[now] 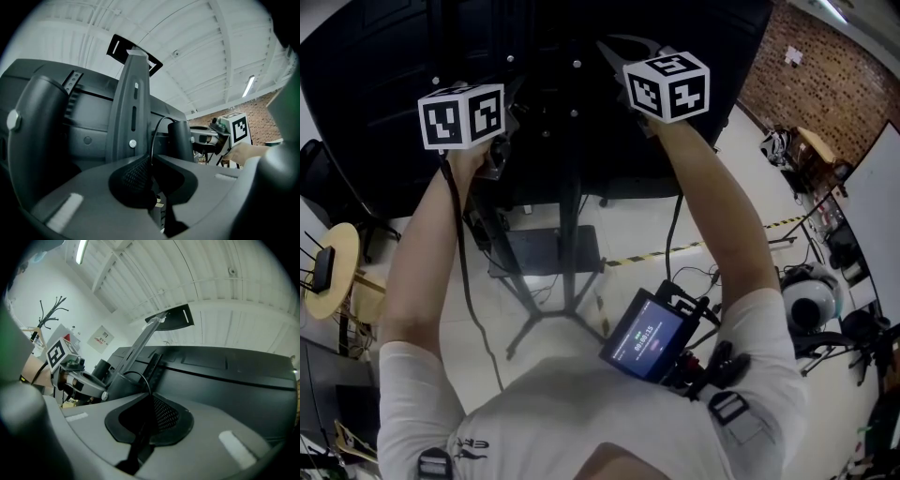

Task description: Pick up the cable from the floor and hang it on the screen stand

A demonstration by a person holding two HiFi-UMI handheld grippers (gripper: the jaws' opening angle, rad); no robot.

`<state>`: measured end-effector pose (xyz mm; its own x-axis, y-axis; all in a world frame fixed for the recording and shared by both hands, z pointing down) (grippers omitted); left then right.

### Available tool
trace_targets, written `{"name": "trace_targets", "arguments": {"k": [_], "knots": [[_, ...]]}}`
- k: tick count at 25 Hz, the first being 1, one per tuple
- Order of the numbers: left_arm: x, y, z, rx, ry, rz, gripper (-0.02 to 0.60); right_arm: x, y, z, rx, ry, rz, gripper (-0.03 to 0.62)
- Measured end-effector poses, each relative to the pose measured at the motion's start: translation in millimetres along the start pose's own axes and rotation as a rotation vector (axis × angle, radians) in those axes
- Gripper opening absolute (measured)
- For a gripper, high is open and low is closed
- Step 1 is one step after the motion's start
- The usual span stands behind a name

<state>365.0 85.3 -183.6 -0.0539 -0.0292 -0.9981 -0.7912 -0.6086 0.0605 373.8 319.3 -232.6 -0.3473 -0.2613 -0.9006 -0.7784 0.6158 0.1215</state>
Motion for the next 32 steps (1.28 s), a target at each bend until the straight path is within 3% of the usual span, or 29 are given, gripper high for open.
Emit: {"name": "trace_targets", "arguments": {"k": [20, 32], "knots": [[-25.1, -2.7, 3.7, -0.009, 0.021, -0.040, 0.023, -6.6, 3.4, -1.0, -0.018, -0.010, -0.003, 0.048], [-29.7, -6.1, 1.5, 0.025, 0.070, -0.040, 0.023, -6.7, 1.4, 3.1, -0.026, -0.041, -0.003, 0.059]]}}
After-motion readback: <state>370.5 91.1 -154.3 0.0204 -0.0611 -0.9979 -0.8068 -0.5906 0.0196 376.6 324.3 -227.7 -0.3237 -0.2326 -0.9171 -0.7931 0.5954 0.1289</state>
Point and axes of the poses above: the fingertips, and each gripper's own axes: y backward along the fingers, z to its right, x out of its top, the point moved 10 cm from there along y, backward along the fingers
